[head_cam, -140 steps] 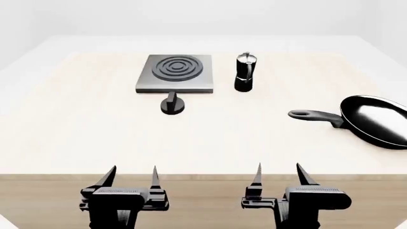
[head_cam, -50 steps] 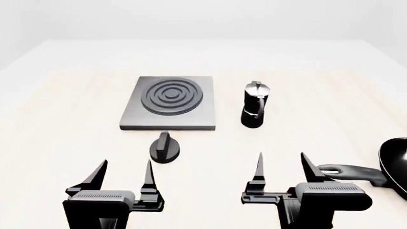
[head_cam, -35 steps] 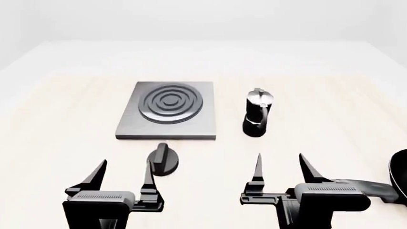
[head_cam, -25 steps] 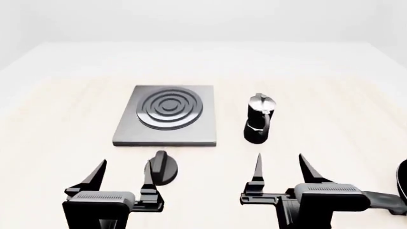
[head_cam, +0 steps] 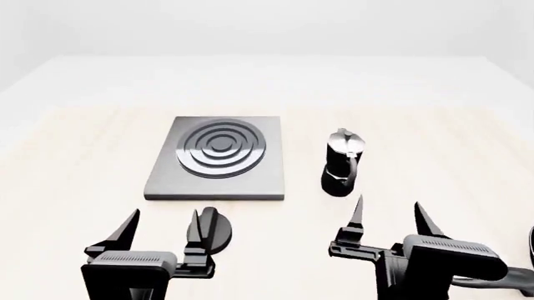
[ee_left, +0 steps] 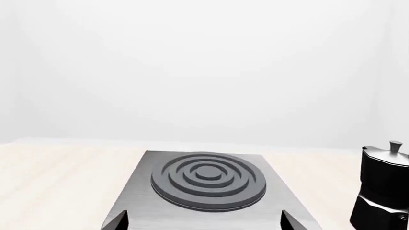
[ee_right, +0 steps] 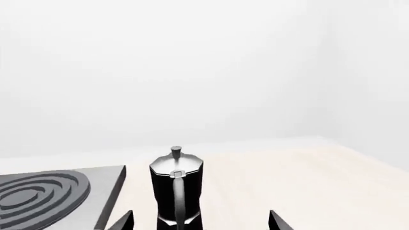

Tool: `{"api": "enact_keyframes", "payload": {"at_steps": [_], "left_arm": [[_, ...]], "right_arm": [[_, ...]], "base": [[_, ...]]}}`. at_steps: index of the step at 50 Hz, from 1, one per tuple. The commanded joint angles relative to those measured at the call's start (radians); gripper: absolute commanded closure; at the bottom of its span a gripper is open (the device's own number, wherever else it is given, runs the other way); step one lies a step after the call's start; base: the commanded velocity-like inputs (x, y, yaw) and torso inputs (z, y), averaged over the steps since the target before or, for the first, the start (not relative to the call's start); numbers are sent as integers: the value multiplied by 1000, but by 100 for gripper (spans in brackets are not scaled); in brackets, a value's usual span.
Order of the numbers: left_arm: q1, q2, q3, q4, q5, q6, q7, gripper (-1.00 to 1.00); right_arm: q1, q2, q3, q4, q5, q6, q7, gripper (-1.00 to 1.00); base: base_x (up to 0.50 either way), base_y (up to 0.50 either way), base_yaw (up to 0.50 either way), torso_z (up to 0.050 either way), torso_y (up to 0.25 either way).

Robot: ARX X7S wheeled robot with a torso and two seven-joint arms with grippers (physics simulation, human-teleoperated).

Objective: Put the frying pan on the stove.

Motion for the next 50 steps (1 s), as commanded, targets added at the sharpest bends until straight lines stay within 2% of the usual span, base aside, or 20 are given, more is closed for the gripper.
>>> {"api": "enact_keyframes", "payload": {"at_steps": [1,13,14,16,17,18,29,50], "left_arm": [[3,-8,6,4,-5,5,-8,-100],[-2,-20,13,4,-21,7,-24,-100],[0,-21,14,4,-22,9,-24,-100],[0,-22,15,4,-23,9,-25,-100],[4,-25,14,14,-28,6,-26,-100],[4,-26,15,14,-29,6,-27,-100],[1,-36,22,17,-38,6,-40,-100],[-3,-52,36,14,-51,11,-56,-100]], "right_arm": [[4,-52,60,-106,-16,107,148,-100],[20,-64,21,-171,-211,172,341,-100],[21,-80,35,-169,-254,156,402,-100],[19,-84,41,-162,-262,131,431,-100],[-26,-139,111,-204,-261,44,581,-100],[-29,-130,103,-205,-252,44,668,-100],[-31,-93,72,-230,-239,74,722,-100],[-30,-93,60,-289,-208,134,820,-100]], "base": [[0,0,0,0,0],[0,0,0,0,0],[0,0,0,0,0],[0,0,0,0,0],[0,0,0,0,0],[0,0,0,0,0],[0,0,0,0,0],[0,0,0,0,0]]}}
